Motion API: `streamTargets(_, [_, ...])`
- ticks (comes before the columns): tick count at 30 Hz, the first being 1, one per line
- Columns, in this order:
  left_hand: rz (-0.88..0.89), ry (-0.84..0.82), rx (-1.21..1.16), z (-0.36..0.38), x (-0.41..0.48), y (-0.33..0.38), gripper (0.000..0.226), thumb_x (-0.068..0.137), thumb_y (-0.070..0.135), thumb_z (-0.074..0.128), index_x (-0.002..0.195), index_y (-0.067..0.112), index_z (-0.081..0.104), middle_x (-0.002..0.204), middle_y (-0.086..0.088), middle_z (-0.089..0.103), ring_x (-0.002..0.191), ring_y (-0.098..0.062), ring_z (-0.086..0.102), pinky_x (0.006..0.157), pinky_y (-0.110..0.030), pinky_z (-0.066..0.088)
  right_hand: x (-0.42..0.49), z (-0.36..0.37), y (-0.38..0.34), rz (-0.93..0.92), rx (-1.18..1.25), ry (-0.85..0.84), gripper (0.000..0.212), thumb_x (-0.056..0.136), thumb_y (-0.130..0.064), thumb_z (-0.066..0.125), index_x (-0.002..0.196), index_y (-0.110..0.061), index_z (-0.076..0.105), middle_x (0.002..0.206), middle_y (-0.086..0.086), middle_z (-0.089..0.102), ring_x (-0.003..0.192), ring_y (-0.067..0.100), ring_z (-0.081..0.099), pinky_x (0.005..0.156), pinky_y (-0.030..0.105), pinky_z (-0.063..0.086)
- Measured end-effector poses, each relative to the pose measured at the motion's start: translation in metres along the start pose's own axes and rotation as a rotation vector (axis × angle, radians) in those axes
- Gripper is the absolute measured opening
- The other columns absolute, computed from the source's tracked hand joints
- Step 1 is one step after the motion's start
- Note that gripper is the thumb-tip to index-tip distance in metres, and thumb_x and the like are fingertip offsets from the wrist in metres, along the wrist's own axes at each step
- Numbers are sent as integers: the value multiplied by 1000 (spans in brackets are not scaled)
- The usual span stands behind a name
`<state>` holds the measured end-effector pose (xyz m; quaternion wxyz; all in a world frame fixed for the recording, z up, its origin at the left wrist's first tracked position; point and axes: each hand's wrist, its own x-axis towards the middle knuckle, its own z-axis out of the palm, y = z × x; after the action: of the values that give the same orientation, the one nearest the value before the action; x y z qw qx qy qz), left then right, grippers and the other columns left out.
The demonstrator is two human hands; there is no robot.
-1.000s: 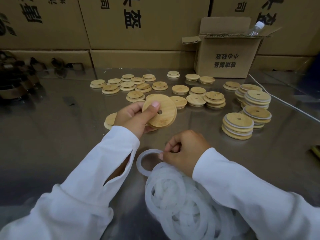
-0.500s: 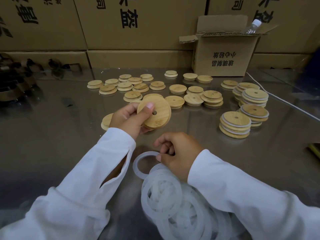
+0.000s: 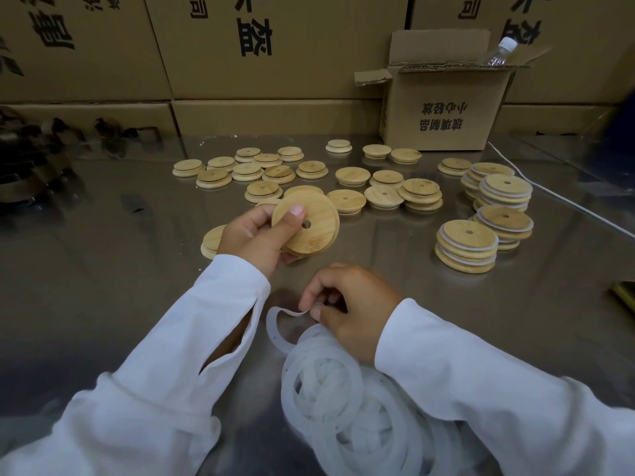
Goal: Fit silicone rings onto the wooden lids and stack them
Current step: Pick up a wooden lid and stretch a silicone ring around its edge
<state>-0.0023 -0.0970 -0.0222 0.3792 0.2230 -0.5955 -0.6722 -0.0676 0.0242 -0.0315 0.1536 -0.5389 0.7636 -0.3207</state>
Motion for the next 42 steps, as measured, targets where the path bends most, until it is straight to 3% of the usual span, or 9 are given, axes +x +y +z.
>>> streamTargets(8, [-23, 53, -50, -1, 1, 1, 13, 83, 18, 62, 72, 13, 62, 75, -9, 64, 71, -21, 65, 55, -27, 56, -2, -8, -1, -42, 346, 124, 30, 76, -1, 67, 82, -29, 59, 65, -9, 53, 65, 6, 50, 70, 20, 46])
streamTargets(13, [-196, -8, -157, 1, -4, 3, 9, 88, 16, 56, 82, 10, 59, 86, -13, 63, 72, -24, 64, 48, -29, 55, -6, -24, -3, -111, 447, 279, 29, 74, 1, 70, 70, -27, 64, 67, -6, 59, 66, 8, 54, 70, 21, 49])
streamTargets(16, [-317, -116, -142, 7, -7, 2, 9, 89, 15, 54, 91, 7, 59, 95, -17, 63, 80, -29, 65, 52, -37, 58, -6, -33, 4, -48, 481, 371, 29, 73, 2, 70, 68, -25, 63, 66, -5, 59, 62, 6, 53, 65, 13, 47])
streamTargets(21, [-431, -217, -139, 13, -12, 0, 14, 87, 19, 55, 93, 8, 61, 82, -11, 68, 64, -25, 69, 48, -38, 56, -3, -40, 18, 134, 550, 449, 27, 75, -2, 69, 68, -27, 64, 64, -5, 59, 54, -2, 53, 56, 7, 44])
streamTargets(25, [-451, -272, -73, 16, -14, -2, 42, 66, 45, 61, 98, 18, 58, 99, -11, 66, 77, -29, 69, 52, -38, 57, 1, -40, 23, 211, 694, 413, 26, 74, -1, 70, 62, -23, 68, 64, -3, 62, 64, 7, 59, 68, 21, 50])
streamTargets(28, [-369, -359, 10, 17, -18, -4, 50, 55, 41, 66, 98, 16, 63, 96, -9, 67, 76, -23, 70, 55, -32, 57, 1, -43, 22, 257, 792, 360, 32, 74, -1, 69, 58, -28, 73, 70, 1, 67, 81, 25, 63, 85, 39, 51])
streamTargets(34, [-308, -325, 13, 17, -16, -6, 11, 83, 14, 61, 93, 15, 61, 86, -7, 67, 70, -16, 69, 54, -30, 58, -1, -47, 15, 300, 1076, 308, 20, 76, 6, 62, 75, -14, 66, 58, 2, 69, 53, 10, 64, 54, 19, 54])
streamTargets(39, [-284, -328, 6, 18, -17, -7, 8, 87, 14, 56, 92, 15, 62, 85, -8, 66, 67, -17, 69, 51, -28, 56, -1, -43, 15, 274, 938, 320, 18, 72, -3, 70, 80, -18, 66, 65, 0, 70, 62, 12, 63, 70, 29, 53])
streamTargets(42, [-278, -292, -9, 17, -16, -6, 13, 88, 15, 55, 99, 12, 61, 92, -10, 65, 76, -22, 66, 51, -28, 57, -3, -42, 16, 287, 741, 373, 10, 72, -18, 73, 79, -22, 68, 61, -7, 68, 56, 3, 60, 64, 25, 47])
